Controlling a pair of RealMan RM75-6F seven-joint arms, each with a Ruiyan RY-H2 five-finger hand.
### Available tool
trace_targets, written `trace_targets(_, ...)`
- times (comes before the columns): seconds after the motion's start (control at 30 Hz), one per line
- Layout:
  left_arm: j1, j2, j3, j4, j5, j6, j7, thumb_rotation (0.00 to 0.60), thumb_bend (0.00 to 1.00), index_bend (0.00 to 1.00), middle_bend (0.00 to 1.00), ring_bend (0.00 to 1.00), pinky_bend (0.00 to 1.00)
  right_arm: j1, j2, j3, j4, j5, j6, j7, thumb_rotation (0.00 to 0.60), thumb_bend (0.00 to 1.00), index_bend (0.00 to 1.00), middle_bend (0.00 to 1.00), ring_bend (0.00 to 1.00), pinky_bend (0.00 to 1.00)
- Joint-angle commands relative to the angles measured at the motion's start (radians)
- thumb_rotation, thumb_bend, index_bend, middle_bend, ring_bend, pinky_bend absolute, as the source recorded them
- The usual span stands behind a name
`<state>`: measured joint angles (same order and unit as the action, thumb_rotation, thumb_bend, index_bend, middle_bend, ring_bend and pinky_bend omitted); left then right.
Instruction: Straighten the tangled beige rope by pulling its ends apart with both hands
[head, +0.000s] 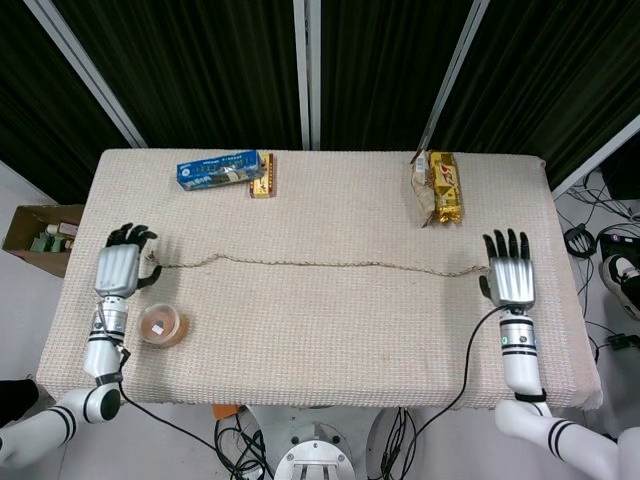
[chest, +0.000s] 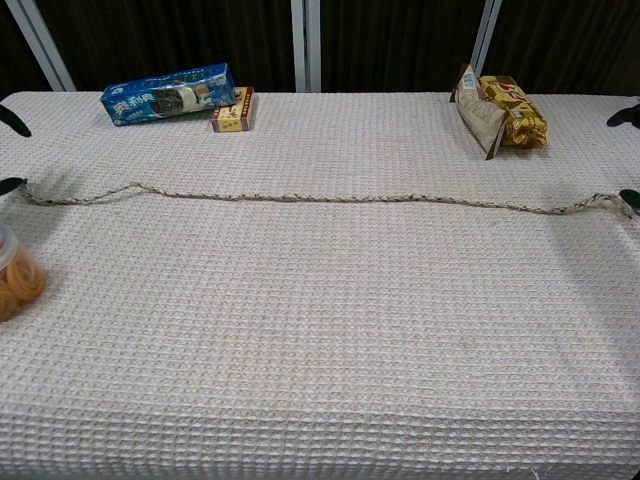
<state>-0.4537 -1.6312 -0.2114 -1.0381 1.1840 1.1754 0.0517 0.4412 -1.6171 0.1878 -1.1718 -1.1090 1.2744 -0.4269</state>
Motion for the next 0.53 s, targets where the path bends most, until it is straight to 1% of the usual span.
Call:
trace_targets(0.03, 0.053, 0.093, -0.015, -0.104, 0.008, 0.073, -0.011, 0.6, 0.28, 0.28, 0.19, 0.09, 0.14, -0.075, 0.159, 0.018, -0.2, -0.059, 0.128, 0.032, 0.6, 0.27, 0.15, 0.12, 0.0, 0.0)
trace_targets(0.07, 0.073, 0.129, -0.015, -0.144, 0.01, 0.094, -0.015, 0.6, 0.27, 0.28, 0.19, 0.09, 0.14, -0.095, 0.21, 0.018, -0.253, -0.072, 0.142, 0.061, 0.6, 0.27, 0.15, 0.12, 0.0, 0.0)
trace_targets(0.13, 0.106, 0.183, -0.014, -0.206, 0.014, 0.129, -0.02, 0.6, 0.26, 0.28, 0.19, 0.09, 0.14, -0.124, 0.296, 0.005, -0.326, -0.1, 0.14, 0.12, 0.6, 0.28, 0.15, 0.12, 0.0, 0.0)
trace_targets(0.23, 0.18, 0.276, -0.002, -0.324, 0.023, 0.207, -0.036, 0.6, 0.25, 0.28, 0.19, 0.1, 0.14, -0.175, 0.472, -0.065, -0.421, -0.197, 0.099, 0.276, 0.6, 0.3, 0.15, 0.13, 0.0, 0.0)
trace_targets(0.27, 0.202, 0.298, 0.004, -0.355, 0.028, 0.231, -0.039, 0.6, 0.25, 0.28, 0.19, 0.1, 0.14, -0.192, 0.5, -0.076, -0.433, -0.215, 0.109, 0.311, 0.6, 0.3, 0.15, 0.14, 0.0, 0.0)
trace_targets(0.33, 0.246, 0.343, 0.024, -0.415, 0.043, 0.274, -0.044, 0.6, 0.24, 0.28, 0.19, 0.1, 0.14, -0.227, 0.53, -0.098, -0.439, -0.245, 0.143, 0.346, 0.6, 0.3, 0.15, 0.14, 0.0, 0.0)
trace_targets(0.37, 0.274, 0.375, 0.045, -0.457, 0.062, 0.296, -0.054, 0.6, 0.23, 0.28, 0.19, 0.1, 0.14, -0.25, 0.54, -0.11, -0.441, -0.256, 0.165, 0.358, 0.6, 0.3, 0.15, 0.15, 0.0, 0.0)
trace_targets(0.47, 0.339, 0.453, 0.103, -0.576, 0.098, 0.326, -0.077, 0.6, 0.22, 0.29, 0.19, 0.1, 0.14, -0.3, 0.543, -0.133, -0.442, -0.274, 0.214, 0.387, 0.6, 0.3, 0.15, 0.15, 0.0, 0.0)
trace_targets(0.53, 0.371, 0.487, 0.137, -0.636, 0.117, 0.343, -0.062, 0.6, 0.22, 0.29, 0.19, 0.1, 0.14, -0.322, 0.532, -0.139, -0.433, -0.281, 0.238, 0.411, 0.6, 0.3, 0.15, 0.15, 0.0, 0.0)
